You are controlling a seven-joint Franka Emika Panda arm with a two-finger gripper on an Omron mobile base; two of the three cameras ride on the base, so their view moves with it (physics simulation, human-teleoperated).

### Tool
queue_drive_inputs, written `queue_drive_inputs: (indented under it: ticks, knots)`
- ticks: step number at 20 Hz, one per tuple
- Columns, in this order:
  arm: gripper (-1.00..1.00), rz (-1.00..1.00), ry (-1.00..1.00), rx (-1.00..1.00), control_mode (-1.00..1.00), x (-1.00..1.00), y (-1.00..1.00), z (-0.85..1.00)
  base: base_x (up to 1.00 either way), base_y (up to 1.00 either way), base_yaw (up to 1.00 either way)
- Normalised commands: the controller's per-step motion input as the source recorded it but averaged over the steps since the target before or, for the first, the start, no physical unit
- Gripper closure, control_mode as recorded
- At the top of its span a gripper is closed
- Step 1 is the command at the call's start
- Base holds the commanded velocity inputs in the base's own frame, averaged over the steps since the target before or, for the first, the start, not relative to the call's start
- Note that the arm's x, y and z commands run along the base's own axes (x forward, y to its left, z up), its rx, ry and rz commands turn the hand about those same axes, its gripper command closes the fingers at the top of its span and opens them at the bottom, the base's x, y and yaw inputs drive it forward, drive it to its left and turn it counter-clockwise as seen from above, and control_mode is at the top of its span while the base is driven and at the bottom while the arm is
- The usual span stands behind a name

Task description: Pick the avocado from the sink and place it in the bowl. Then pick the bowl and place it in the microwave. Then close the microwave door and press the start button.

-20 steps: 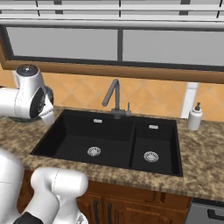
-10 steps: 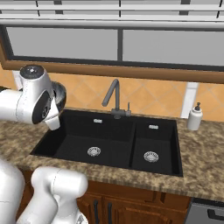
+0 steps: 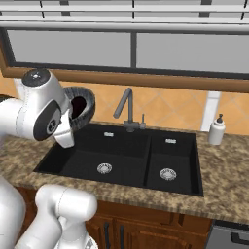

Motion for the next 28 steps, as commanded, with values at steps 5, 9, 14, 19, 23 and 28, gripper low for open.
queue_drive_inputs:
  ticks: [5,9,14,19,23,28]
  knots:
    - [1.0,-0.16,-0.01,0.0,-1.0,-0.03,-0.68,-0.01,0.0,0.0,0.0]
    - [1.0,-0.16,0.0,0.0,-1.0,0.0,-0.52,0.0,0.0,0.0,0.0]
    - [1.0,-0.07,0.0,0.0,1.0,0.0,-0.13,0.0,-0.23,-0.19,-0.12]
    - [1.0,0.0,0.0,0.0,1.0,0.0,0.0,0.0,-0.97,-0.21,-0.18]
    - [1.0,0.0,0.0,0.0,1.0,0.0,0.0,0.0,-1.0,-0.48,-0.23]
    - [1.0,0.0,0.0,0.0,1.0,0.0,0.0,0.0,-0.64,-0.45,-0.63]
